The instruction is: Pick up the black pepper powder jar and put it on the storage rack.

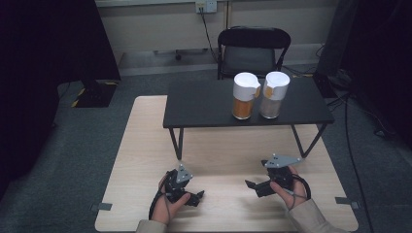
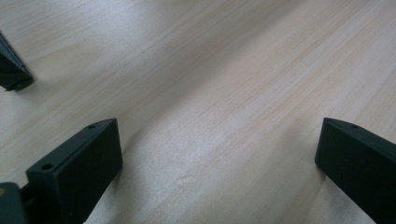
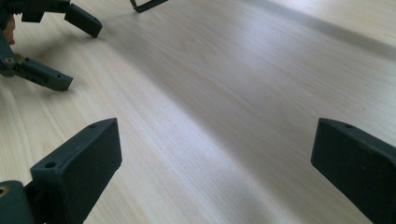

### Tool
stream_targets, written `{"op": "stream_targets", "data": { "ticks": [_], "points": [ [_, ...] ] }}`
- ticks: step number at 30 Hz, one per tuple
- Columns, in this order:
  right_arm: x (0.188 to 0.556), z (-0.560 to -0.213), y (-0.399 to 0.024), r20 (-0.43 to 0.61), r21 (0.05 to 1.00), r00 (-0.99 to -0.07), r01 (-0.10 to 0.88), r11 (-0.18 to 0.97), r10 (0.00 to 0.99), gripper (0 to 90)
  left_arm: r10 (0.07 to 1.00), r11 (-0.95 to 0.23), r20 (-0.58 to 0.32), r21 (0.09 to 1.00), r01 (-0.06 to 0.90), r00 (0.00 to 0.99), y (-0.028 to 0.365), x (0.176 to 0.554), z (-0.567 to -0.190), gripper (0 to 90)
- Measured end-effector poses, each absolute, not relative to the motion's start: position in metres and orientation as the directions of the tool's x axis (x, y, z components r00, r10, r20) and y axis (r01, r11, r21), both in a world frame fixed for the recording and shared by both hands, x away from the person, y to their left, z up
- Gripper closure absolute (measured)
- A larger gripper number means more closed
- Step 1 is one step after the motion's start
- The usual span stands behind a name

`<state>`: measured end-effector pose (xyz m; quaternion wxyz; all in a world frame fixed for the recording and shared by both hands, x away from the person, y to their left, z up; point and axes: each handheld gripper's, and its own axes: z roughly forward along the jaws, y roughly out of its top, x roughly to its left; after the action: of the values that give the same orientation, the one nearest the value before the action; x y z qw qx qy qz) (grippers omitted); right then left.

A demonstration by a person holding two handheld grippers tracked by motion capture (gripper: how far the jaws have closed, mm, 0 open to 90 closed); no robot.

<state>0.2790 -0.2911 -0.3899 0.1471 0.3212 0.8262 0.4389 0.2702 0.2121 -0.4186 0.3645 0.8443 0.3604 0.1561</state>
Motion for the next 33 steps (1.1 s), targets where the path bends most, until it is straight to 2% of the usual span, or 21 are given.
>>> {"op": "stream_targets", "data": {
  "ticks": [17,33],
  "points": [
    [0.281,-0.405,-0.296,0.046,0.791,-0.751,0.430,0.435,0.659,0.8,0.722,-0.475,0.001,0.728,0.495,0.692,0.212,0.270,-0.419,0.0],
    [0.280,-0.415,-0.294,-0.002,0.746,-0.750,0.439,0.500,0.662,1.2,0.722,-0.475,0.001,0.728,0.495,0.692,0.212,0.270,-0.418,0.0]
  ]
}}
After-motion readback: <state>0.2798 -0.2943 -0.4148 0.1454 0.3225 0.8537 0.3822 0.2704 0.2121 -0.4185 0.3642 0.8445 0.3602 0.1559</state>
